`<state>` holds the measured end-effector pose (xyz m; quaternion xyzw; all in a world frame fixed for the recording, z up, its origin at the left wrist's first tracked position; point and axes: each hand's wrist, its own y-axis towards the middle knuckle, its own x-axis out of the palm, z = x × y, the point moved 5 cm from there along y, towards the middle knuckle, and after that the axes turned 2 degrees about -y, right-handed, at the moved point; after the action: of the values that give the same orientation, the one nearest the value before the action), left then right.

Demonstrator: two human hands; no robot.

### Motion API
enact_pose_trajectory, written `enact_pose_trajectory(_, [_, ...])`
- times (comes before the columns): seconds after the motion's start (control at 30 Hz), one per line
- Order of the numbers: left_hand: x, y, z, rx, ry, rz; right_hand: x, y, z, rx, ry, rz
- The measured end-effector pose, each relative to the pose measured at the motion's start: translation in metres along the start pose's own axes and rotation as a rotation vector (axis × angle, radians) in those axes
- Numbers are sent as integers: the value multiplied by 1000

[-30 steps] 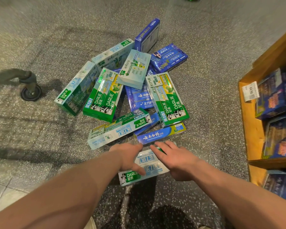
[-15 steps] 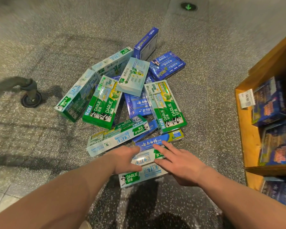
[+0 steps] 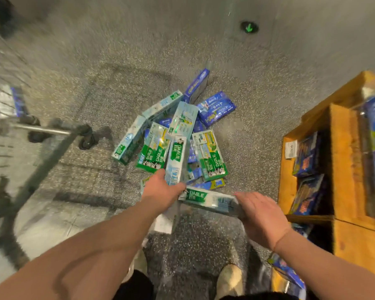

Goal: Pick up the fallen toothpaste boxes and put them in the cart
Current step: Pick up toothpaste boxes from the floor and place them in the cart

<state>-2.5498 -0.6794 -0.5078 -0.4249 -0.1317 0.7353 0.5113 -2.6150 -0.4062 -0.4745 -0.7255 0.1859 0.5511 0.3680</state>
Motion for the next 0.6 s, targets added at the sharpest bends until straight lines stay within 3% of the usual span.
enact_pose_trajectory(0.13, [-70,-71,69,-113,-215,107,-101,-9,-32,136,84,-8])
enact_pose_trajectory(0.23, [-122,-129,121,-188,-340,167,-184,-14,-64,233,224,80])
enact_pose_trajectory(0.43, [-208,-218,212,-273,-693,230,-331,-7,-138,163,374,163])
enact_pose_trajectory(0.6, [-277,-263,274,-151,-980,359,-431,-10,-183,84,402,222])
